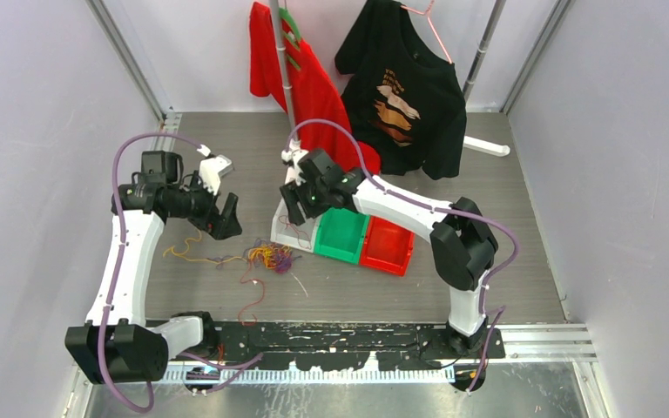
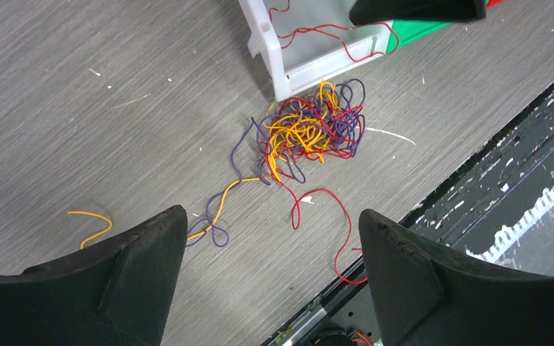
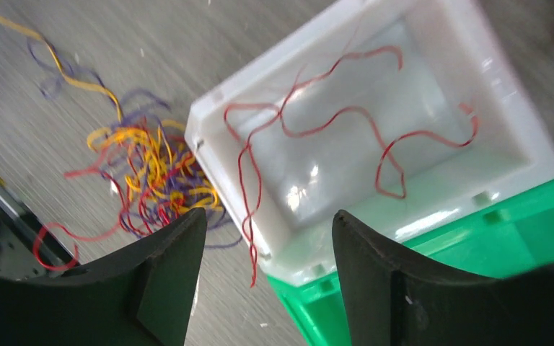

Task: Untangle the cables
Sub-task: Adjust the cable in the bin.

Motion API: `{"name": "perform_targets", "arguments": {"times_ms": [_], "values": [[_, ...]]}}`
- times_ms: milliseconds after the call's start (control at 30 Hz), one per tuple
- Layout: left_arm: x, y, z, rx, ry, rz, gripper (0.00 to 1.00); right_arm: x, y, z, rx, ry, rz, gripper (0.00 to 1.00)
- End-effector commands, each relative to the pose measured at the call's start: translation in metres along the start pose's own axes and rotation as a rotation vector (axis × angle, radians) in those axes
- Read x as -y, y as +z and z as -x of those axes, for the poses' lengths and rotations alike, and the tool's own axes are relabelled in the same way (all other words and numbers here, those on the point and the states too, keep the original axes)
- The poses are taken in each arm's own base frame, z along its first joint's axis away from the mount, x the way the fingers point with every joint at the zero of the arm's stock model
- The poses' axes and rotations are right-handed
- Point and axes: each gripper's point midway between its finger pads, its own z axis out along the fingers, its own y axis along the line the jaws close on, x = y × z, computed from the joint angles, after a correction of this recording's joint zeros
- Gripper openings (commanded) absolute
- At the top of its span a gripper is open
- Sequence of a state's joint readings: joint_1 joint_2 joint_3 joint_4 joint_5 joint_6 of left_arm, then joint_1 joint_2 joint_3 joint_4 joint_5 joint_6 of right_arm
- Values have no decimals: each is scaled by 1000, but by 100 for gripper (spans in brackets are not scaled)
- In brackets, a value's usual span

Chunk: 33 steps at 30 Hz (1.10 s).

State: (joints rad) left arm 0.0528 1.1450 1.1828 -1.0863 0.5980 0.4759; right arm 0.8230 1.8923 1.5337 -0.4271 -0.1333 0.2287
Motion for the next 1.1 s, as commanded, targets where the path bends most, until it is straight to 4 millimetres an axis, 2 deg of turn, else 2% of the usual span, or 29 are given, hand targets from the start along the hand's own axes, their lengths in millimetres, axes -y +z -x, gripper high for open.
{"name": "perform_targets", "arguments": {"times_ms": [0, 133, 167, 367, 467, 633, 833, 933, 1067], "values": [[8, 2, -8, -2, 32, -46, 88, -1, -19, -27, -87, -122, -46, 68], [11, 4, -16, -20, 33, -63, 88, -5, -5, -32, -109, -120, -15, 61], [12, 4, -16, -21, 37, -66, 85, -6, -1, -31, -107, -113, -11, 59], [13, 2, -20, -19, 64, -55, 83, -5, 18, -24, -104, -104, -29, 39], [12, 3, -22, -17, 72, -47, 84, -3, 24, -25, -116, -109, -35, 34], [10, 2, -23, -23, 87, -38, 83, 9, 25, -12, -85, -142, -92, 2], [10, 3, -23, -20, 95, -39, 83, 40, 28, 24, 37, -128, -218, 1], [10, 1, -22, -22, 93, -39, 83, 55, 37, 29, 54, -131, -273, 1], [11, -1, -21, -18, 102, -38, 83, 66, 51, 24, 48, -161, -314, 1]]}}
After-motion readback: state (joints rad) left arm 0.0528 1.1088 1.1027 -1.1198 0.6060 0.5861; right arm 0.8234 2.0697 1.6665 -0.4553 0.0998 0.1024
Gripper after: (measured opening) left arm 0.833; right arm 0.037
